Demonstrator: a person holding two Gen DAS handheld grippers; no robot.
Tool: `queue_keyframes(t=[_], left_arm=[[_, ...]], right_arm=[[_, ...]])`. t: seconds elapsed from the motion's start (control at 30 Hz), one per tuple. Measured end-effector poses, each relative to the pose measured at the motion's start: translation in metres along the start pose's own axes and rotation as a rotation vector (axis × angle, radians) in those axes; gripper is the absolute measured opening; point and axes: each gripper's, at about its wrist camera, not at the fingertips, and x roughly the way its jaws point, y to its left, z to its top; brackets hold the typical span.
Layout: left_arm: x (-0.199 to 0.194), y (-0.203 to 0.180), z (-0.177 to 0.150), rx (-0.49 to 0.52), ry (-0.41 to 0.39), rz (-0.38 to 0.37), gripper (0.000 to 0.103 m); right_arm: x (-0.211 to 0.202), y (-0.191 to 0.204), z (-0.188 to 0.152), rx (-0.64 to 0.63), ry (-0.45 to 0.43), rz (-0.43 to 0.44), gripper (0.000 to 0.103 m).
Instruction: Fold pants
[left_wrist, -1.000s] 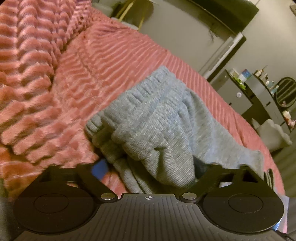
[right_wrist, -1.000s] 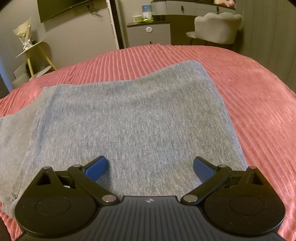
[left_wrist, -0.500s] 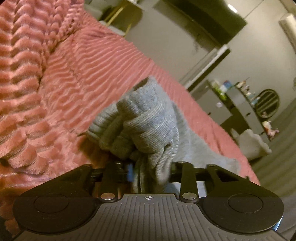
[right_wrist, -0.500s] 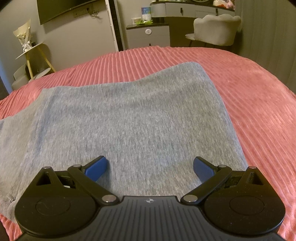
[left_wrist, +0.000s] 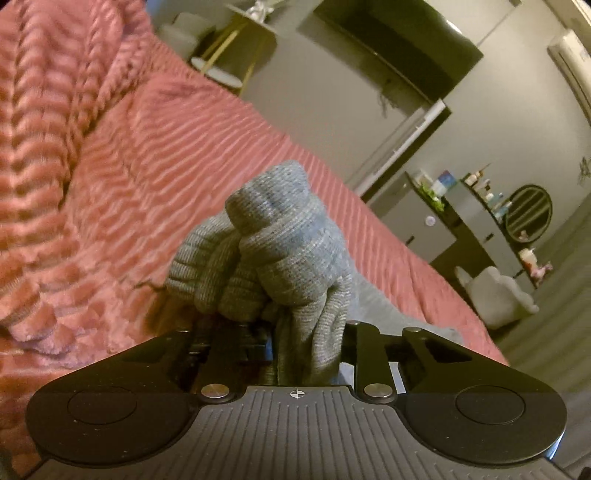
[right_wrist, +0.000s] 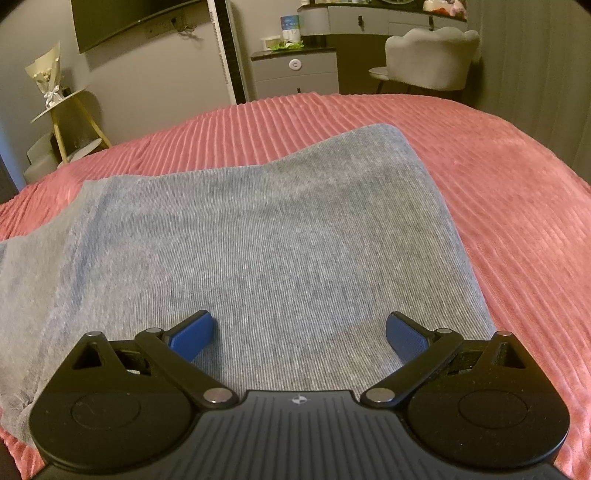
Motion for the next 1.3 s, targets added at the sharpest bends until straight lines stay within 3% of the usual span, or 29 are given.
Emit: queue_keyframes(t=[0.2, 0.3, 0.47, 0.6, 0.7, 0.77, 0.8, 0.93, 0.97, 1.0, 1.07, 1.13, 1.23, 1.3], left_arm=[[-0.026, -0.037, 0.008, 0.023, -0.065, -0.042, 0.025], [-0.042, -0.064, 0.011, 0.08, -0.092, -0.069, 0.025], [-0.067, -0.145, 0.011, 0.261, -0.14, -0.15, 0.025], [-0.077, -0.24, -0.016, 0.488, -0.146, -0.292, 0.025], [-0.061, -0.308, -0.064, 0.683, -0.095, -0.364, 0.03], [-0.039, -0.339, -0.106, 0.804, -0.028, -0.356, 0.034], [-0.023, -0.349, -0.13, 0.847, 0.024, -0.342, 0.042], [0.043, -0.356, -0.227, 1.037, 0.355, -0.241, 0.046], [0.049, -0.351, -0.244, 1.085, 0.42, -0.244, 0.046], [0.042, -0.347, -0.253, 1.14, 0.389, -0.242, 0.047], [0.025, -0.345, -0.252, 1.238, 0.301, -0.25, 0.062], [0.014, -0.343, -0.231, 1.194, 0.268, -0.245, 0.086], [-0.005, -0.322, -0.185, 1.006, 0.214, -0.245, 0.096], [-0.013, -0.303, -0.161, 0.886, 0.175, -0.189, 0.096]], right_arm=[[-0.003, -0.003, 0.006, 0.012, 0.034, 0.021, 0.099], [-0.018, -0.013, 0.01, 0.057, -0.013, 0.013, 0.099], [-0.064, -0.048, 0.012, 0.237, -0.169, 0.002, 0.099], [-0.099, -0.078, 0.008, 0.35, -0.27, 0.034, 0.099], [-0.115, -0.096, 0.003, 0.4, -0.319, -0.003, 0.099], [-0.119, -0.107, -0.001, 0.444, -0.337, -0.038, 0.099], [-0.119, -0.112, -0.002, 0.468, -0.339, -0.047, 0.099], [-0.104, -0.127, -0.007, 0.562, -0.285, -0.029, 0.099], [-0.099, -0.13, -0.007, 0.576, -0.268, -0.028, 0.099], [-0.094, -0.131, -0.007, 0.582, -0.256, -0.023, 0.099], [-0.086, -0.13, -0.006, 0.576, -0.234, -0.004, 0.099], [-0.078, -0.128, -0.003, 0.56, -0.21, 0.022, 0.099], [-0.067, -0.118, 0.004, 0.508, -0.163, 0.07, 0.099], [-0.066, -0.111, 0.006, 0.465, -0.127, 0.107, 0.099]])
